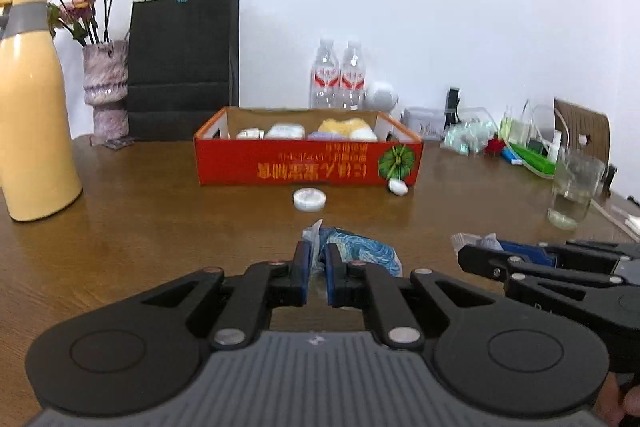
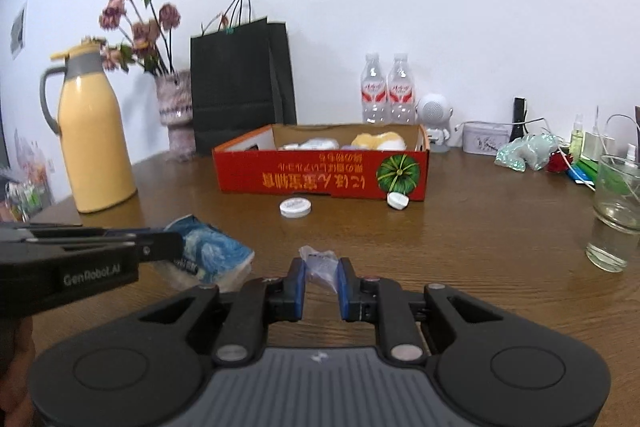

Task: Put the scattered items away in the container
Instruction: 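Carry the wrapper over the box with the left tool while the right tool carries the packet, then open both tools to drop the wrapper and packet into the box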

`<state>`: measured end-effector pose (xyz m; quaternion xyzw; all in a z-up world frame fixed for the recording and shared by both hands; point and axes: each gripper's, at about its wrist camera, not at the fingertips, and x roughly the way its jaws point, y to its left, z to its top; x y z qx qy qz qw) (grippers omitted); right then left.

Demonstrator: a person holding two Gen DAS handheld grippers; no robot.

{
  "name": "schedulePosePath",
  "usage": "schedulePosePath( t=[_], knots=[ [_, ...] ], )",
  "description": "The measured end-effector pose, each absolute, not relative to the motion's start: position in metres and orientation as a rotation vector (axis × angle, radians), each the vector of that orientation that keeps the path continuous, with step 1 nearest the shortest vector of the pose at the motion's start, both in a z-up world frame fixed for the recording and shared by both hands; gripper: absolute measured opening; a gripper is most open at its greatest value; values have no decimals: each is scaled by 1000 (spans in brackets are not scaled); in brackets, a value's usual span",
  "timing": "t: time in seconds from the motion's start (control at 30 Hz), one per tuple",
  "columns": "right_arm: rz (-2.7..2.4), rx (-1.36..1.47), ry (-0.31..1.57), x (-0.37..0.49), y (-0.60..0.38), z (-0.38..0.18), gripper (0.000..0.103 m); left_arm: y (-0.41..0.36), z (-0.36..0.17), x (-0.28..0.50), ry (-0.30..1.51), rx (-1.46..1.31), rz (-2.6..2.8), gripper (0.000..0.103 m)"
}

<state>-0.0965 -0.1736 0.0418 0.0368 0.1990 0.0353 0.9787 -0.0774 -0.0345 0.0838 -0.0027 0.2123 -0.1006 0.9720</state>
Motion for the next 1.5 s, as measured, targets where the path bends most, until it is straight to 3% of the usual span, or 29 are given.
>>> schedulePosePath(
  t=[0.17, 0.27, 0.4, 0.5, 0.7, 0.97, 1.03, 1.1, 1.13, 1.2, 1.3, 1.4, 1.5],
  knots=[
    [78, 54, 289, -81, -184, 86, 15, -25, 152, -41, 321, 31, -244, 9],
    [90, 10, 230, -49, -194, 142, 16, -17, 199, 25, 401, 22, -300, 9],
    [148, 19, 370, 43, -213, 213, 16, -22, 231, 131, 562, 32, -284, 9],
    [179, 83, 561, 128, -227, 234, 16, -26, 227, 206, 723, 5, -276, 9],
    [104, 75, 871, 249, -242, 195, 16, -26, 176, 303, 946, 7, -210, 9],
    [90, 152, 1110, 301, -257, 103, 17, -26, 99, 345, 1137, 56, -210, 9],
    [73, 159, 1165, 309, -258, 91, 22, -29, 87, 347, 1189, 101, -206, 15],
    [45, 165, 1239, 317, -262, 81, 32, -30, 82, 349, 1220, 119, -192, 46],
    [32, 173, 1270, 321, -264, 77, 42, -28, 81, 349, 1224, 117, -190, 51],
    [37, 183, 1297, 323, -267, 73, 44, -25, 81, 348, 1243, 109, -195, 67],
    [45, 153, 1311, 323, -265, 73, 46, -26, 77, 344, 1287, 115, -226, 69],
    [31, 128, 1315, 322, -263, 73, 46, -27, 72, 335, 1308, 139, -209, 61],
    [25, 127, 1317, 321, -262, 73, 46, -26, 76, 328, 1294, 147, -199, 61]
  ],
)
